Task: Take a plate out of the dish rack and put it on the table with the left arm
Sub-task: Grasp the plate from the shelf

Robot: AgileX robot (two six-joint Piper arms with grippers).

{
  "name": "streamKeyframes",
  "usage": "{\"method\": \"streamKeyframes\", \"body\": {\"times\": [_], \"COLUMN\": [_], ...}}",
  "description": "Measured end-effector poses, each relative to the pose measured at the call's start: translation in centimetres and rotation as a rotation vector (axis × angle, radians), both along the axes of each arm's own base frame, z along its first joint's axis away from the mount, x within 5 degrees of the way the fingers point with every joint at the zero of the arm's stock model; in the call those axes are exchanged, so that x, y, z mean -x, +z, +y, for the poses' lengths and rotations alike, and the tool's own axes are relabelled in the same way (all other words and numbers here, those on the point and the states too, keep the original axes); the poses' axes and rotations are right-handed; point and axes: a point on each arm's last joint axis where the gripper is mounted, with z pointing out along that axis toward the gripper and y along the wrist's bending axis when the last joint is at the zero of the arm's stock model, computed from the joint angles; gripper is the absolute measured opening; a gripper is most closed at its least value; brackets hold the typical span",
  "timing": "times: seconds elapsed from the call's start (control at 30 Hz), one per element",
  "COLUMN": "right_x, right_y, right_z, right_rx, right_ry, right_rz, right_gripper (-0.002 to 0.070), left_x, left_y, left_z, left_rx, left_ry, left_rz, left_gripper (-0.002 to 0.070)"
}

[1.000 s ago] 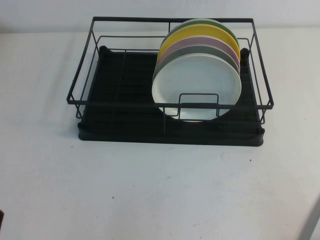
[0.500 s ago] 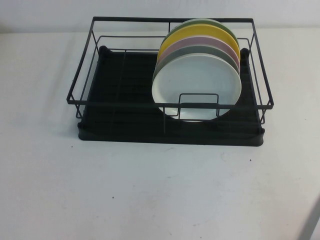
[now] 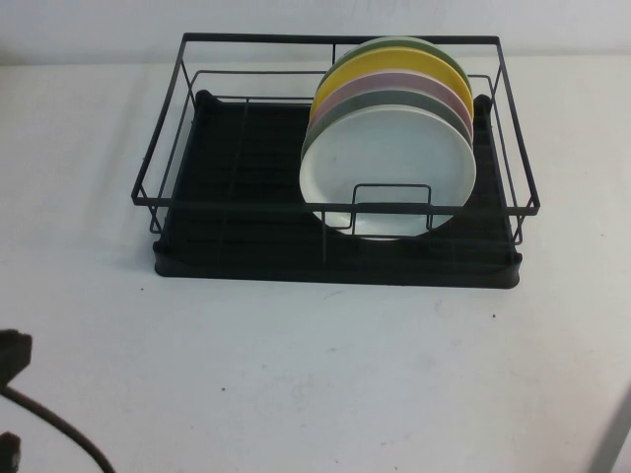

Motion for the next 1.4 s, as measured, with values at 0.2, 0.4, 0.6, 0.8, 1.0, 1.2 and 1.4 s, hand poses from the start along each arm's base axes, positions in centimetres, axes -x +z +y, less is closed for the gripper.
{"method": "streamKeyframes", "body": {"times": [0.2, 0.4, 0.6, 0.8, 1.0, 1.2, 1.4], "right_x": [0.0, 0.0, 0.0, 0.0, 0.0, 0.0, 0.0], "right_y": [0.0, 0.0, 0.0, 0.0, 0.0, 0.0, 0.0], "right_z": [0.0, 0.0, 0.0, 0.0, 0.0, 0.0, 0.0], "right_rx": [0.000, 0.000, 0.000, 0.000, 0.000, 0.000, 0.000], "right_ry": [0.000, 0.000, 0.000, 0.000, 0.000, 0.000, 0.000], "right_rz": [0.000, 0.000, 0.000, 0.000, 0.000, 0.000, 0.000], "right_gripper": [-0.0020, -0.0020, -0.0020, -0.0020, -0.0020, -0.0020, -0.0020], "left_x": [-4.6, -10.1, -15.9, -20.2, -22.7, -25.2, -27.3], "left_y": [4.1, 6.8, 9.6, 9.7, 7.5, 4.1, 1.4], "left_z": [-1.1, -3.2, -4.7, -7.7, -14.0, -18.9, -20.8], "left_rx": [-0.273, -0.159, -0.067, -0.129, -0.171, -0.185, -0.199], "left_ry": [-0.303, -0.440, -0.526, -0.686, -0.844, -0.878, -0.886], "left_rz": [0.038, -0.039, -0.115, -0.144, -0.188, -0.198, -0.178], "left_gripper": [-0.0004, -0.0003, 0.0001, 0.0215, 0.0393, 0.0410, 0.0411]}}
